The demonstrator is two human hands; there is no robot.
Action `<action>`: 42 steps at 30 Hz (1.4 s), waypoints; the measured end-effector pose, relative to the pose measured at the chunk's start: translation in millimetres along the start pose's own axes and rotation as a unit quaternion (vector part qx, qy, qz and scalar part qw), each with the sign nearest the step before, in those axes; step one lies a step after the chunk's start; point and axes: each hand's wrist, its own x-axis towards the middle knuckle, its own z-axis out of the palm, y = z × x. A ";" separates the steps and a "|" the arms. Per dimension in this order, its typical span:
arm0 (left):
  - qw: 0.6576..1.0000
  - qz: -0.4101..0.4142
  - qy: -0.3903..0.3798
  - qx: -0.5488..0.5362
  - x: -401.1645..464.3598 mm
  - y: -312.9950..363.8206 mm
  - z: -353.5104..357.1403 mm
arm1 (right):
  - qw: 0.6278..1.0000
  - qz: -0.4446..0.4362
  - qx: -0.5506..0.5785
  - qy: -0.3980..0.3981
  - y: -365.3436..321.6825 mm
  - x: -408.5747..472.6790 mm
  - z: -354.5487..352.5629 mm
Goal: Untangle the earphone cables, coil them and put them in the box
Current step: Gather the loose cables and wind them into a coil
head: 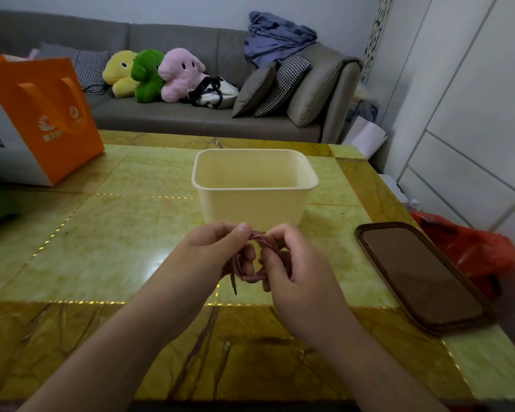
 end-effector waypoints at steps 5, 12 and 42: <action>0.998 0.056 0.024 0.020 -4.3 -2.5 6.1 | 0.998 0.027 0.060 0.016 -2.0 -2.4 7.9; 0.990 0.099 0.100 0.029 -4.8 -8.1 9.7 | 0.968 0.111 0.224 -0.031 -3.2 -3.0 23.5; 0.949 0.147 0.212 0.182 15.3 14.7 -80.7 | 0.954 0.108 -0.257 -0.111 18.5 38.2 129.9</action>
